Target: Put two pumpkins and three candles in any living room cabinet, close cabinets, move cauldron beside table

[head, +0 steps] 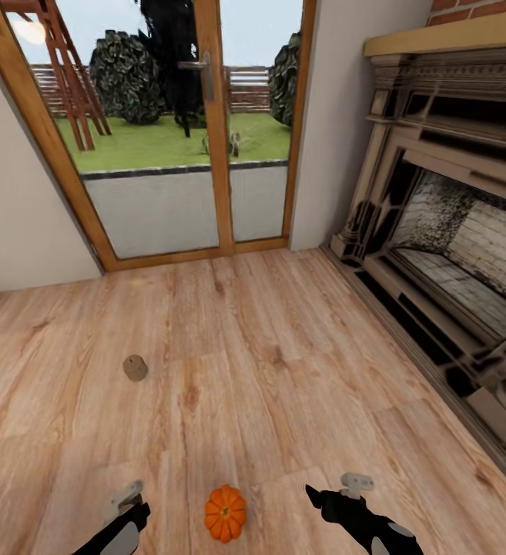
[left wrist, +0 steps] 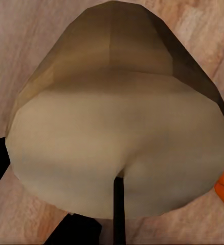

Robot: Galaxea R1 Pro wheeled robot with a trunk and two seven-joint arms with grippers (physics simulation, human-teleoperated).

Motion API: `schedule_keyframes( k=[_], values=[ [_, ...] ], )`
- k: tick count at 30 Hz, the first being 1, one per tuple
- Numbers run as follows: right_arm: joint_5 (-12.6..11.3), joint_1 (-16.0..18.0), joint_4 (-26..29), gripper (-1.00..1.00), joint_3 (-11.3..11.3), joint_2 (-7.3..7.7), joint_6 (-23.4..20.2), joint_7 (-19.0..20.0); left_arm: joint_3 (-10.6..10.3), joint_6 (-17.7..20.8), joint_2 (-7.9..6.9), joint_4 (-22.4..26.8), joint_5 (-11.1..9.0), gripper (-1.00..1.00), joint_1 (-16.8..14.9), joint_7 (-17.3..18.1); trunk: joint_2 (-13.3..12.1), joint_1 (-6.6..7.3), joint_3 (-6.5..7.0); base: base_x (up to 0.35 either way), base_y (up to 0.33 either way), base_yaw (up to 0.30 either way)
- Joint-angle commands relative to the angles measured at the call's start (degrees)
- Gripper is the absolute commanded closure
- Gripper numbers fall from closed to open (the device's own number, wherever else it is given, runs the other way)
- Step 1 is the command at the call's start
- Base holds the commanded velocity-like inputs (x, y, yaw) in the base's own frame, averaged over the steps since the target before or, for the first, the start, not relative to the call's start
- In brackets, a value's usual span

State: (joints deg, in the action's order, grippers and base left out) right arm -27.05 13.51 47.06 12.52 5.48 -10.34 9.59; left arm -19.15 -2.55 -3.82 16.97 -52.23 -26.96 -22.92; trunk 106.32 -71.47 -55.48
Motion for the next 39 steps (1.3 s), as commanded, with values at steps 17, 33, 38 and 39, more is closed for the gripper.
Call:
schedule_keyframes(
  k=[17, 33, 38, 39],
  values=[
    [-0.46, 0.03, 0.02, -1.0, 0.13, 0.06, -0.21, -0.03, -2.29, -0.26, -0.04, 0.08, -0.58, 1.0, -0.03, -0.37, 0.02, 0.01, -0.04, 0.0, -0.22, 0.004],
    [-0.46, 0.03, 0.04, -1.0, 0.14, 0.06, -0.21, -0.03, -2.38, -0.26, -0.04, 0.08, -0.61, 1.0, -0.03, -0.37, 0.02, 0.01, -0.04, 0.0, -0.309, 0.229],
    [-0.46, 0.03, 0.05, -1.0, 0.17, 0.06, -0.21, -0.01, -2.38, -0.26, -0.04, 0.08, -0.59, 1.0, -0.03, -0.37, 0.02, 0.01, -0.04, 0.0, -0.309, 0.056],
    [-0.46, 0.03, 0.05, -1.0, 0.18, 0.06, -0.21, -0.01, -2.38, -0.26, -0.04, 0.08, -0.59, 1.0, -0.03, -0.37, 0.02, 0.01, -0.04, 0.0, -0.309, 0.015]
  ],
)
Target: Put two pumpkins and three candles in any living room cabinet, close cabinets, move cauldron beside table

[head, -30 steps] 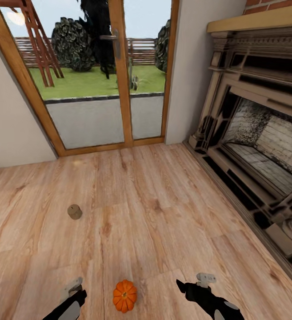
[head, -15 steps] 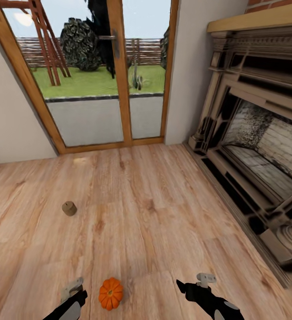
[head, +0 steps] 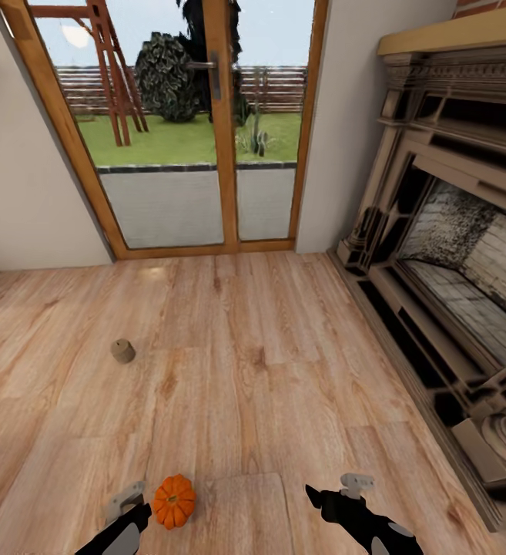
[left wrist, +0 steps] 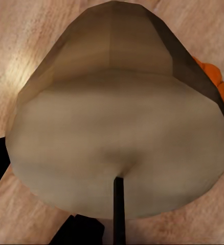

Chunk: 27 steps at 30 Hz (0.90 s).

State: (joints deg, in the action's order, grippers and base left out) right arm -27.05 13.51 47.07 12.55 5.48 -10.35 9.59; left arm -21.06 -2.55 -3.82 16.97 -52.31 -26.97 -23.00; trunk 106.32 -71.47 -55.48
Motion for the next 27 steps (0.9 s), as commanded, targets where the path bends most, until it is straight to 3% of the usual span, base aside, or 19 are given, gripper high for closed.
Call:
schedule_keyframes(
  k=[1, 14, 27],
  values=[
    [-0.46, 0.03, 0.04, -1.0, 0.14, 0.06, -0.2, -0.01, -0.47, -0.26, -0.04, 0.08, -0.51, 1.0, -0.04, -0.29, 0.02, 0.01, -0.04, 0.0, -0.309, 0.022],
    [-0.46, 0.03, 0.06, -1.0, 0.12, 0.06, -0.21, -0.01, -0.47, -0.26, -0.04, 0.08, -0.6, 1.0, -0.01, -0.29, 0.02, 0.01, -0.04, 0.013, -0.271, 0.201],
    [-0.46, 0.03, 0.13, -1.0, 0.19, 0.06, -0.23, -0.01, -0.47, -0.26, -0.08, 0.08, -0.66, 1.0, -0.01, -0.29, 0.02, 0.01, -0.04, 0.146, -0.232, 0.104]
  ],
)
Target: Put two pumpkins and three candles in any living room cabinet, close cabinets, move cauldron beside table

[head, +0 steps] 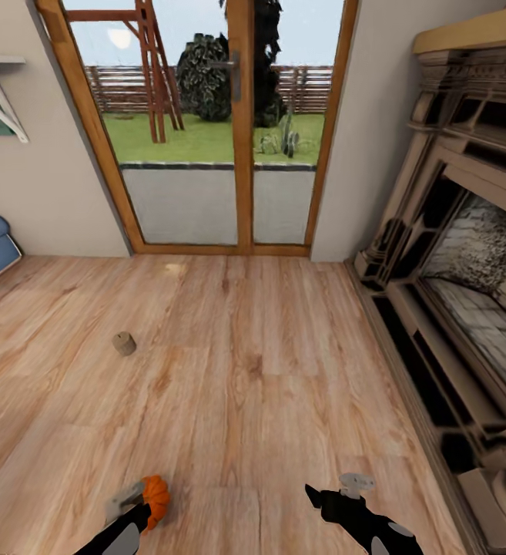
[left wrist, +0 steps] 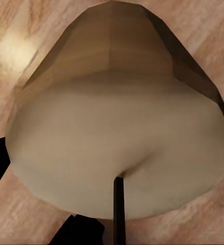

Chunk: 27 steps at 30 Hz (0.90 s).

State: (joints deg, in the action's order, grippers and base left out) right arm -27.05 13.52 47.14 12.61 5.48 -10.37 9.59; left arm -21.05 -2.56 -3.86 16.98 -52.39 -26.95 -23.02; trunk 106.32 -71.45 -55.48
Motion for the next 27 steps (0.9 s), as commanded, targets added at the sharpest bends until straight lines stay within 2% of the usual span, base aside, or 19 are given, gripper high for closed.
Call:
schedule_keyframes(
  k=[1, 12, 23, 27],
  values=[
    [-0.46, 0.02, 0.06, -1.0, 0.12, 0.06, -0.21, -0.01, -0.48, -0.26, -0.03, 0.07, -0.6, 1.0, -0.03, -0.27, 0.02, -0.02, -0.04, 0.214, -0.231, 0.106],
    [-0.46, 0.02, 0.06, -1.0, 0.14, 0.06, -0.18, -0.01, -0.48, -0.39, -0.01, -1.07, -0.45, 1.0, -0.04, -0.27, 0.02, -0.02, -0.04, 0.223, -0.229, 0.041],
    [-0.46, 0.02, 0.06, -1.0, 0.14, 0.06, -0.18, -0.01, -0.48, -0.43, -0.01, -1.16, -0.43, 1.0, -0.07, -0.27, 0.02, -0.02, -0.04, 0.231, -0.193, 0.208],
    [-0.46, 0.02, 0.13, -1.0, 0.14, 0.06, -0.18, -0.01, -0.48, -0.43, -0.01, -1.16, -0.43, 1.0, -0.04, -0.27, 0.02, -0.02, -0.04, 0.234, -0.212, 0.057]
  ],
)
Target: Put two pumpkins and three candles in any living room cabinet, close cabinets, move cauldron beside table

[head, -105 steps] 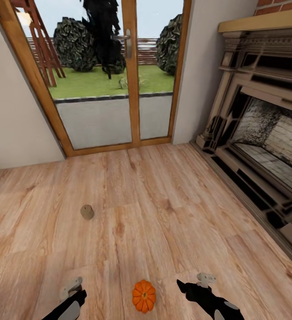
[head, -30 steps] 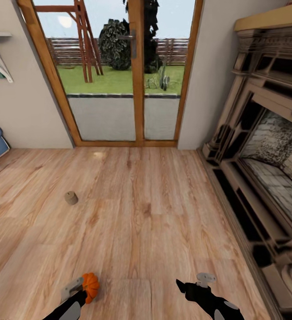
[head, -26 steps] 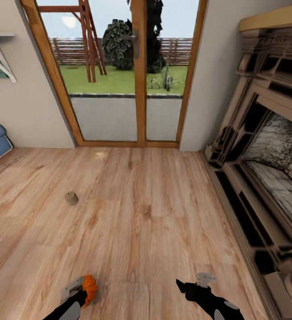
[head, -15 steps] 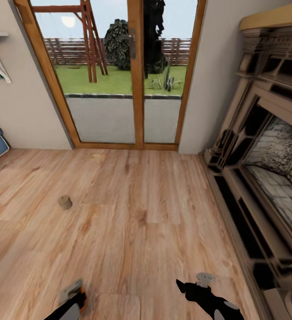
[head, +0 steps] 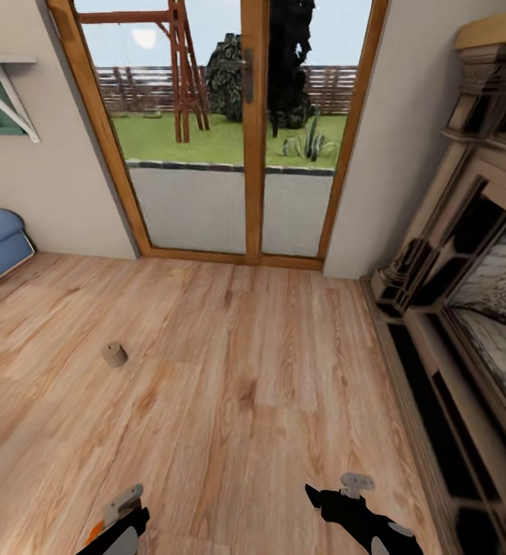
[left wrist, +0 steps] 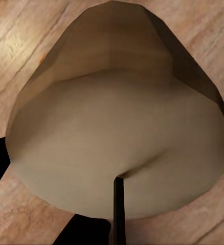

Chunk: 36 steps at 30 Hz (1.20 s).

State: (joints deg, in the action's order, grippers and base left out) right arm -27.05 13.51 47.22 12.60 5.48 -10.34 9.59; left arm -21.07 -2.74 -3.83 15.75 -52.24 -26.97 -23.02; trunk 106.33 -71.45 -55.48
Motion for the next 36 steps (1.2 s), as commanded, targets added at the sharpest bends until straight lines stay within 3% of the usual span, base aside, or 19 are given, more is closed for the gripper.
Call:
schedule_keyframes(
  k=[1, 8, 21, 36],
  values=[
    [-0.46, 0.02, 0.06, -1.0, 0.14, 0.06, -0.21, -0.01, -0.47, -0.25, -0.04, 0.07, -0.58, 1.0, -0.03, -0.27, 0.02, -0.02, -0.04, 0.234, -0.214, 0.015],
    [-0.46, 0.02, 0.05, -1.0, 0.14, 0.06, -0.21, -0.01, -0.47, -0.22, -0.04, 0.07, -0.58, 1.0, -0.01, -0.27, 0.02, -0.02, -0.04, 0.234, -0.215, 0.101],
    [-0.46, 0.02, 0.05, -1.0, 0.14, 0.06, -0.21, -0.02, -0.47, -0.17, -0.04, 0.07, -0.58, 1.0, -0.03, -0.27, 0.02, -0.02, -0.04, 0.234, -0.113, 0.265],
    [-0.46, 0.02, 0.07, -1.0, 0.14, 0.06, -0.21, -0.08, -0.47, -0.16, -0.04, 0.07, -0.58, 1.0, -0.03, -0.27, 0.02, -0.02, -0.04, 0.234, -0.208, 0.113]
  ],
)
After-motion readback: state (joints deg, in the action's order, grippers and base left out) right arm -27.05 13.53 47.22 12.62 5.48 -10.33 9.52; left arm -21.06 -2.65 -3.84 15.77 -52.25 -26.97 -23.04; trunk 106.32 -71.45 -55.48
